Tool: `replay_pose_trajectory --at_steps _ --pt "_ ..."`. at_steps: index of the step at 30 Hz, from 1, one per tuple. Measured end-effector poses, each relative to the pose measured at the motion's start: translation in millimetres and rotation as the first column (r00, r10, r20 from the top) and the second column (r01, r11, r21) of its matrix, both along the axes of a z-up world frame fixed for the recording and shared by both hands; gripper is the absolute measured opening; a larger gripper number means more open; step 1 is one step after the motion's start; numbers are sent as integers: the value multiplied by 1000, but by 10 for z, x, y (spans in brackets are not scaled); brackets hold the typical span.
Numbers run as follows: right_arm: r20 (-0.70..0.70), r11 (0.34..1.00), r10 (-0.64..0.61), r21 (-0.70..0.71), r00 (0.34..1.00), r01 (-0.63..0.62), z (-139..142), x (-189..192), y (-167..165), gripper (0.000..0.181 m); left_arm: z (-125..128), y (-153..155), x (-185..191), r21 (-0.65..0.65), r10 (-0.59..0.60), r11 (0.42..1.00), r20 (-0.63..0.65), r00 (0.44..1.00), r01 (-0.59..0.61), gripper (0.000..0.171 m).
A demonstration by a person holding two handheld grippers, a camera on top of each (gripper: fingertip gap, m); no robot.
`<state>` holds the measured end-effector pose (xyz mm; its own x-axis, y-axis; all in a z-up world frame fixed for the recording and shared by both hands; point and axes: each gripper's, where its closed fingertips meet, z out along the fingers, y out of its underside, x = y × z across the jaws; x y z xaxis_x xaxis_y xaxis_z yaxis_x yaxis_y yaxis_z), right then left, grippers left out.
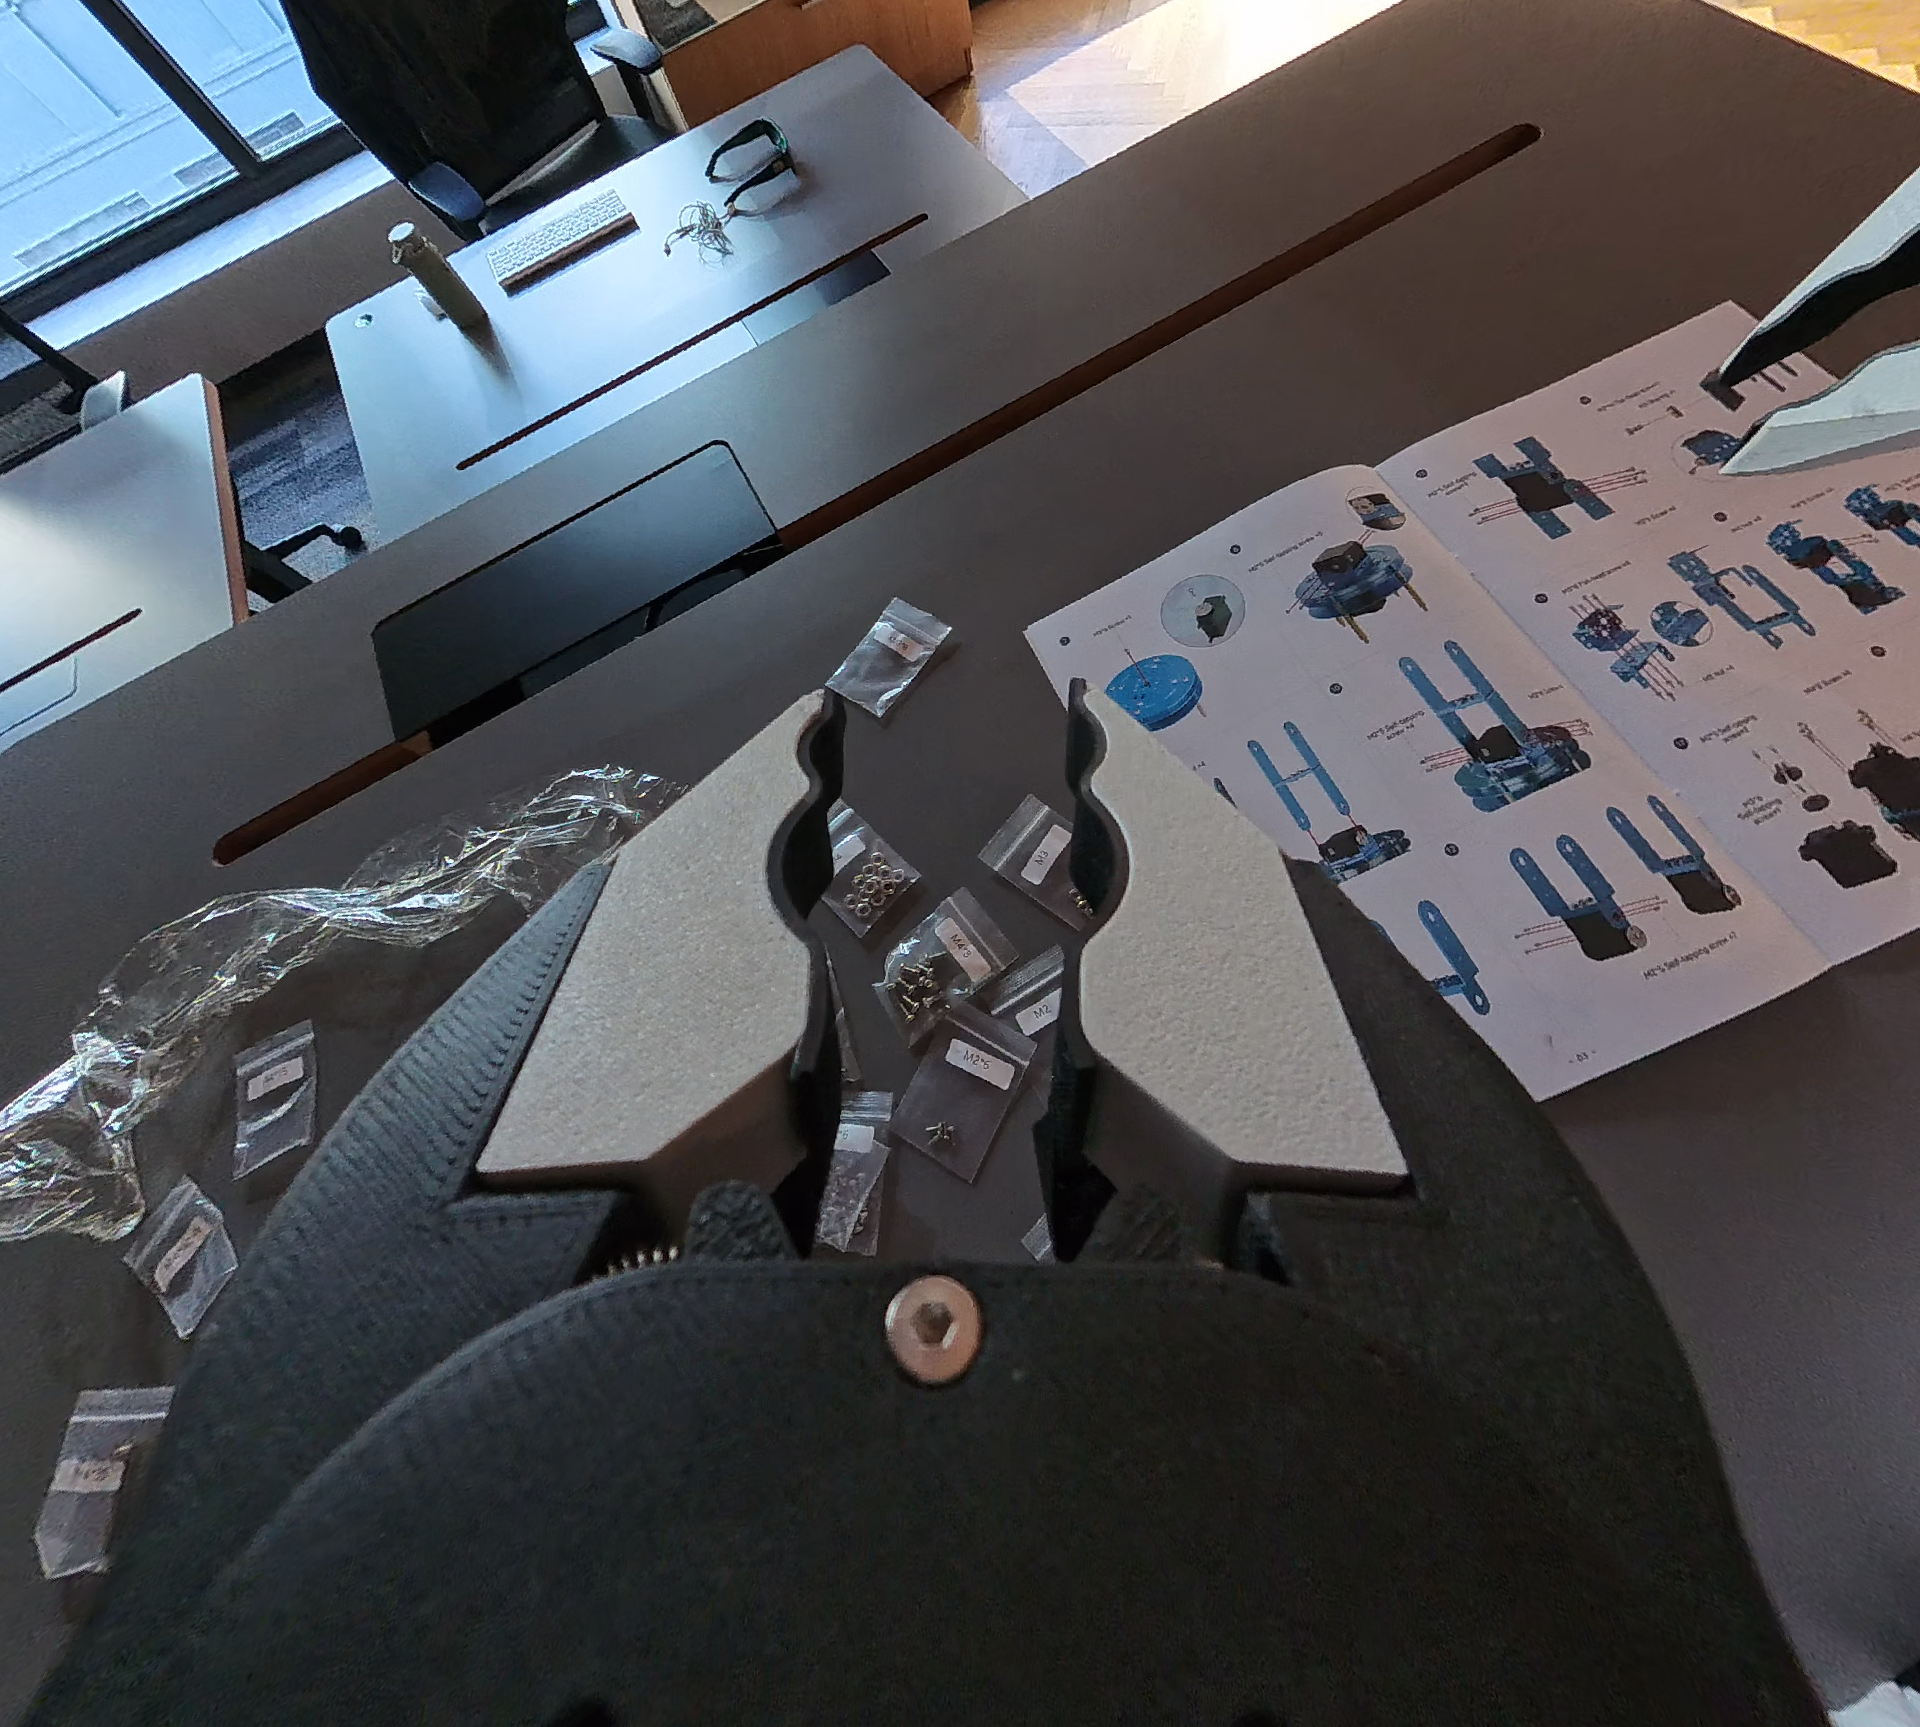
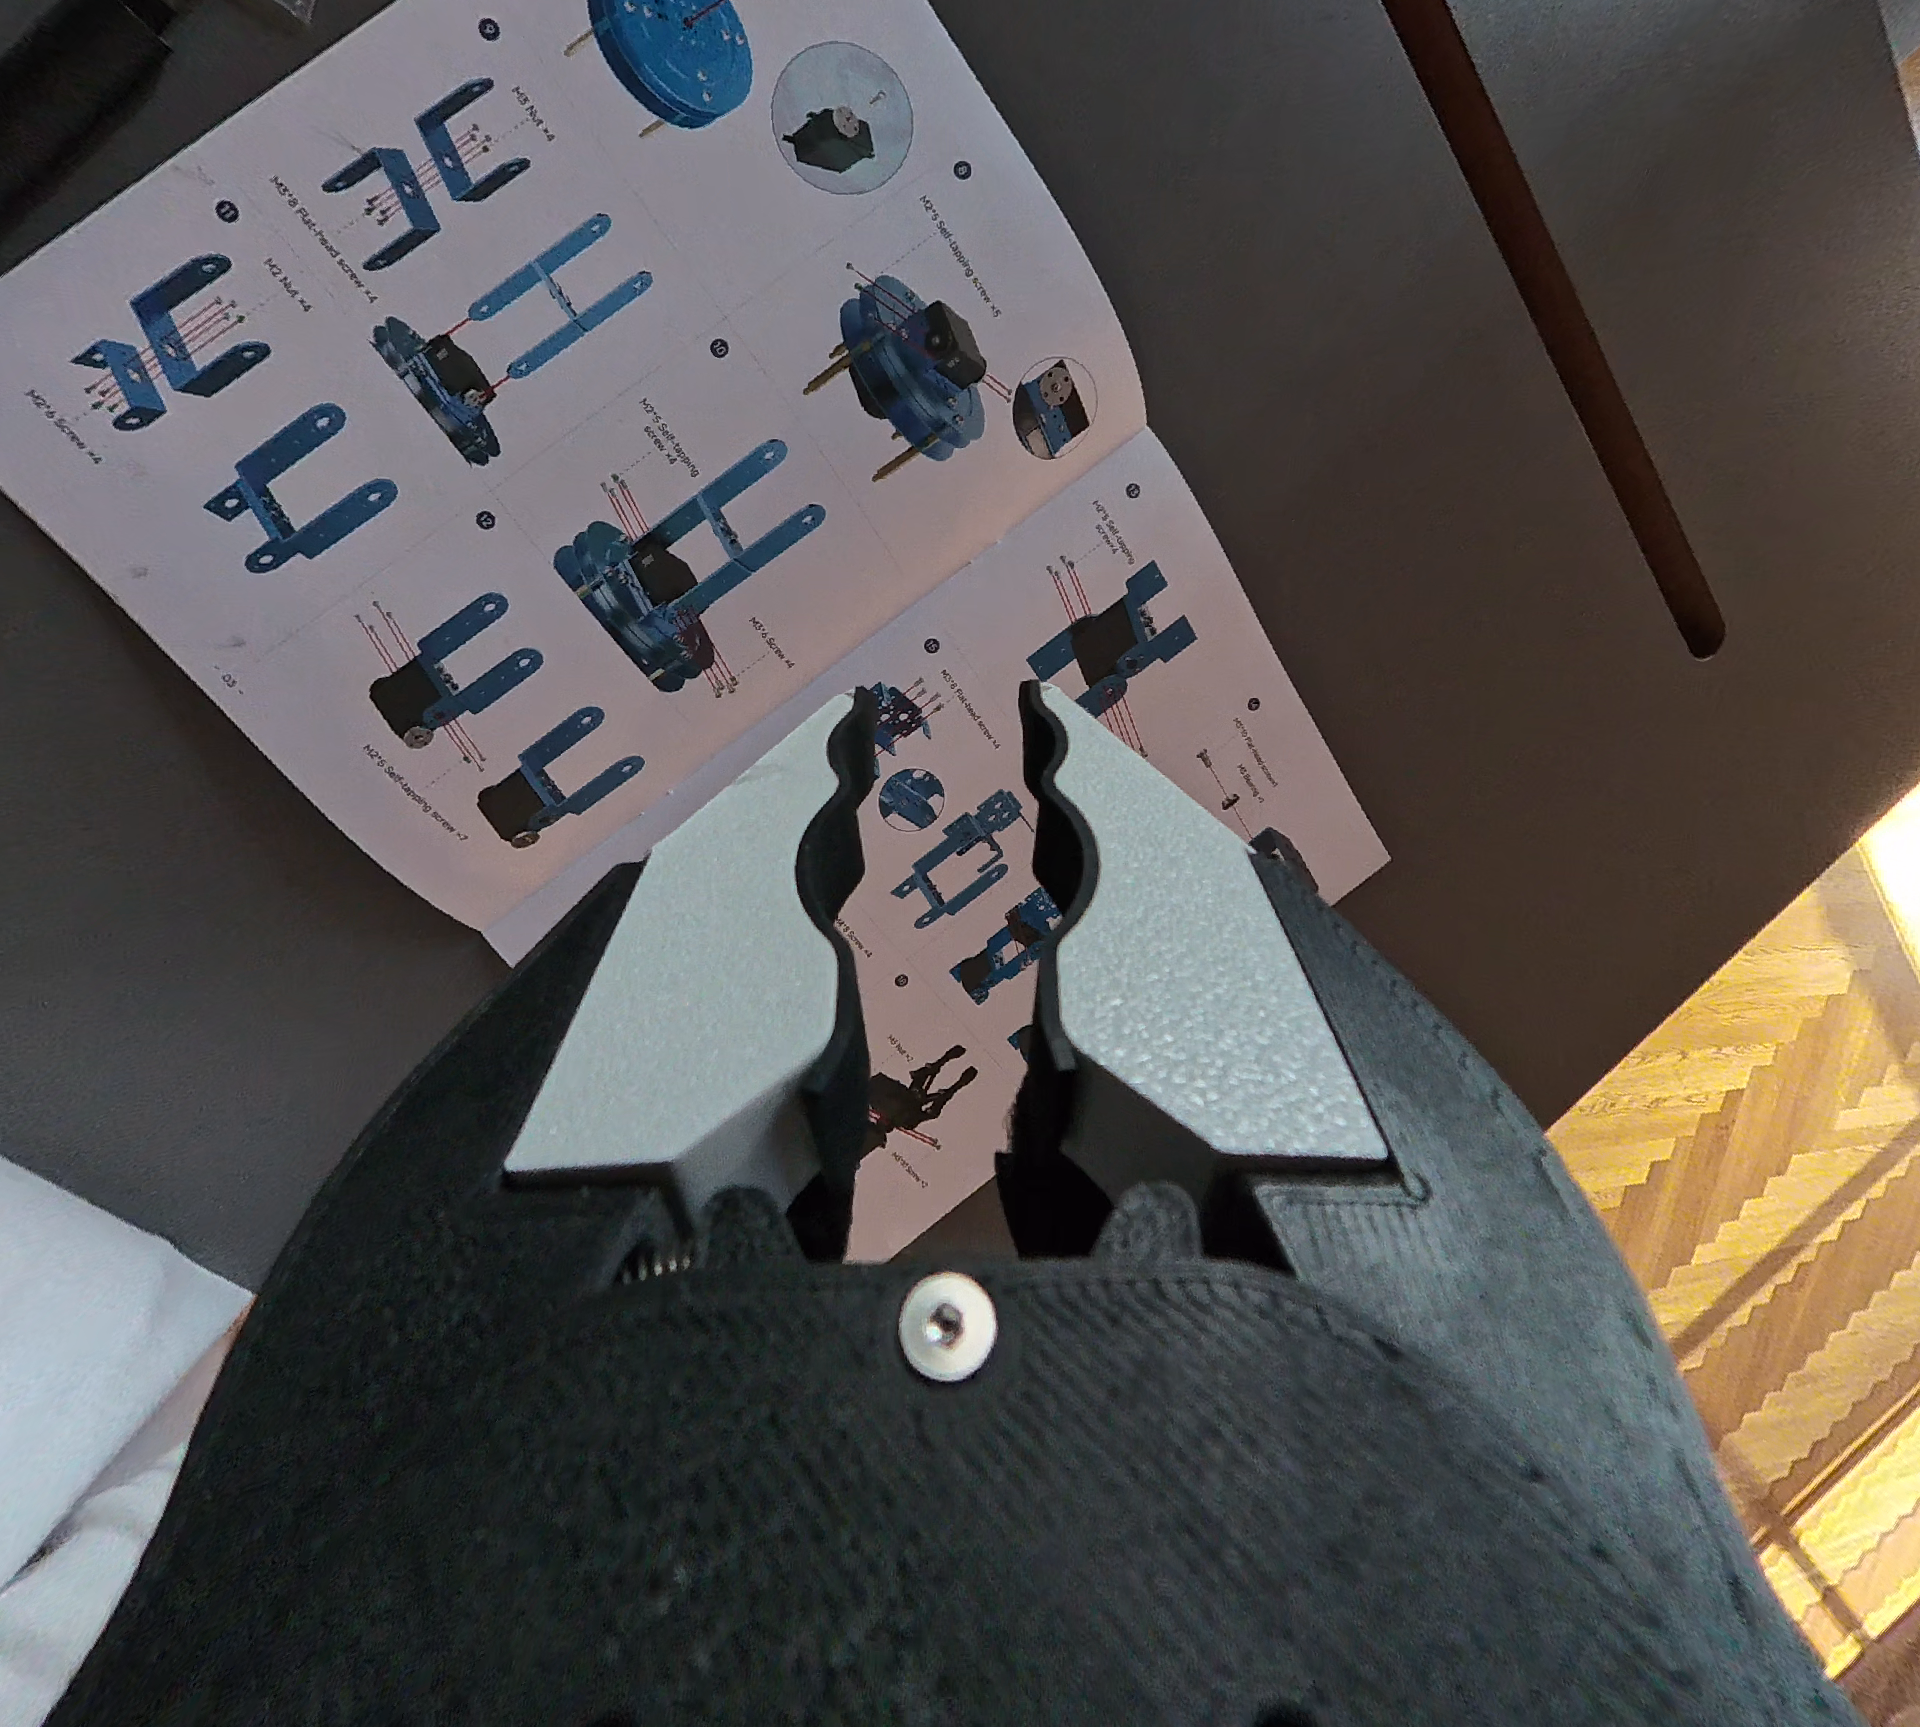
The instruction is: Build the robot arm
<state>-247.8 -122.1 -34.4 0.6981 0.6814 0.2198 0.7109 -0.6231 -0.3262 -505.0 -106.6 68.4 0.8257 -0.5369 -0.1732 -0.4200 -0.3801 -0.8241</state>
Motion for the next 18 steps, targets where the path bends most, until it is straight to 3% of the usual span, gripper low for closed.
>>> replay_pose_trajectory --at_steps 18 --pt "0 1000 4 0 1000 -4 -1 -4 -9 28 31 -15 -9 11 2 1000 7 1000 -2 41"
